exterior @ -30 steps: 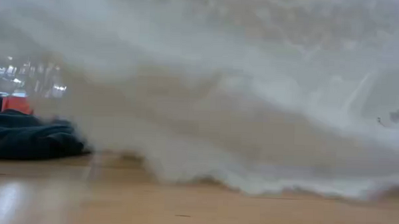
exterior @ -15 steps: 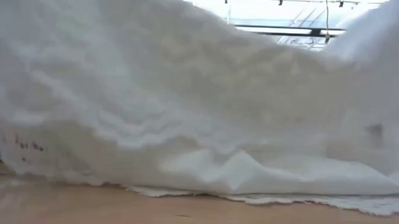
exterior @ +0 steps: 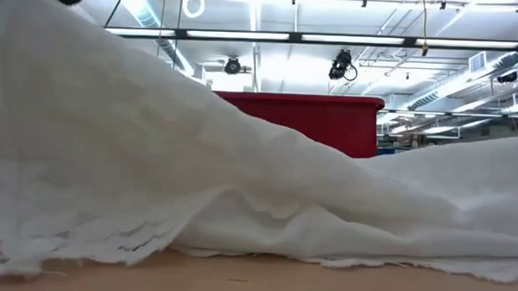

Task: Fold laundry
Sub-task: Fold the white dress

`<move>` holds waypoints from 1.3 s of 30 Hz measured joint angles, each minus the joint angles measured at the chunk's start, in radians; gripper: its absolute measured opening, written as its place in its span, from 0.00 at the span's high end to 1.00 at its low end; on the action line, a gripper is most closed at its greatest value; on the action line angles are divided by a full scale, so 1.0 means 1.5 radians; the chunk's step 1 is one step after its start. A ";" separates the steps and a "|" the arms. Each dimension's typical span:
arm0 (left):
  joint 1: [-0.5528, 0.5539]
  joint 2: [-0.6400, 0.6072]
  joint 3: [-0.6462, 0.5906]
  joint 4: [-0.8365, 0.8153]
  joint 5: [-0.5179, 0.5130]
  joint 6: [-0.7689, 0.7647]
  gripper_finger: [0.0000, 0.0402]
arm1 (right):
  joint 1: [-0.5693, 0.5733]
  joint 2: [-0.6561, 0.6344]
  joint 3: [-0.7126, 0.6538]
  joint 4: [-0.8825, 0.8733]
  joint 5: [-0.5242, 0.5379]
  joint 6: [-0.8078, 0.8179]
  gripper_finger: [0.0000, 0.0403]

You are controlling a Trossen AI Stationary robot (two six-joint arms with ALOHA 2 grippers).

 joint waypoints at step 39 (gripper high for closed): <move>0.024 0.118 -0.001 0.094 -0.071 0.103 0.52 | 0.039 0.057 -0.068 -0.059 0.068 0.240 0.61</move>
